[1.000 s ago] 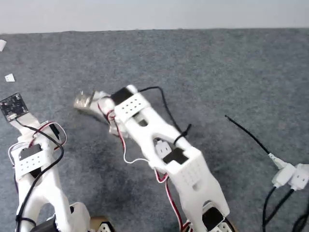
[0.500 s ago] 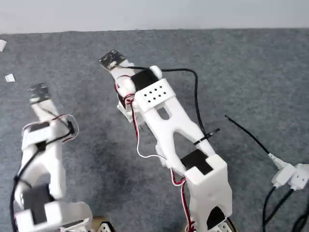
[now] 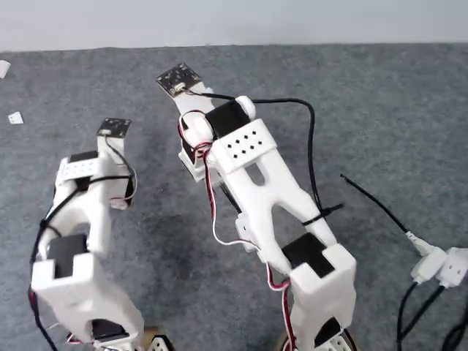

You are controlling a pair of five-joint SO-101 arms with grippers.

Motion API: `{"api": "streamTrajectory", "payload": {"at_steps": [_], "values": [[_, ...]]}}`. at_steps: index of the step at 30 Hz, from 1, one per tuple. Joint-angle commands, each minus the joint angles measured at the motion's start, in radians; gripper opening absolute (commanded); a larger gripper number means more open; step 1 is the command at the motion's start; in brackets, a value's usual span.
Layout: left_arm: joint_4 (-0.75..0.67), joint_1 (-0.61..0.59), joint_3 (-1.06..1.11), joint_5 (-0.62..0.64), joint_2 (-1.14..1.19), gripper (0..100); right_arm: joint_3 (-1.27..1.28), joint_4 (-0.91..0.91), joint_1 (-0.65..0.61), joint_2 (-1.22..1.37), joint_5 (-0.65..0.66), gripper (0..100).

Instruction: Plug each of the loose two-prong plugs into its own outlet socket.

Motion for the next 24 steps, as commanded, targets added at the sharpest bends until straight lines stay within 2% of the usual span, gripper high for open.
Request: {"api": "streamTrajectory", "payload": {"at_steps": [1, 4, 7, 11, 18, 24], "values": [[0.078, 0.048, -0.101, -0.097, 0.048, 1, 0.066, -0.041, -0.016, -0.11, -0.012, 0.9], [0.081, 0.074, -0.102, -0.164, 0.049, 1, 0.18, -0.097, -0.073, -0.163, -0.014, 0.9], [0.103, 0.103, -0.084, -0.293, 0.048, 1, 0.318, -0.202, -0.124, -0.219, -0.014, 0.9], [0.094, 0.104, -0.016, -0.423, -0.015, 1, 0.486, -0.389, -0.124, -0.286, -0.025, 0.9], [-0.101, 0.126, 0.24, -0.445, -0.224, 1, 0.549, -0.464, -0.107, -0.32, -0.023, 0.9], [-0.152, 0.13, 0.312, -0.446, -0.285, 1, 0.546, -0.467, -0.104, -0.317, -0.02, 0.9]]}}
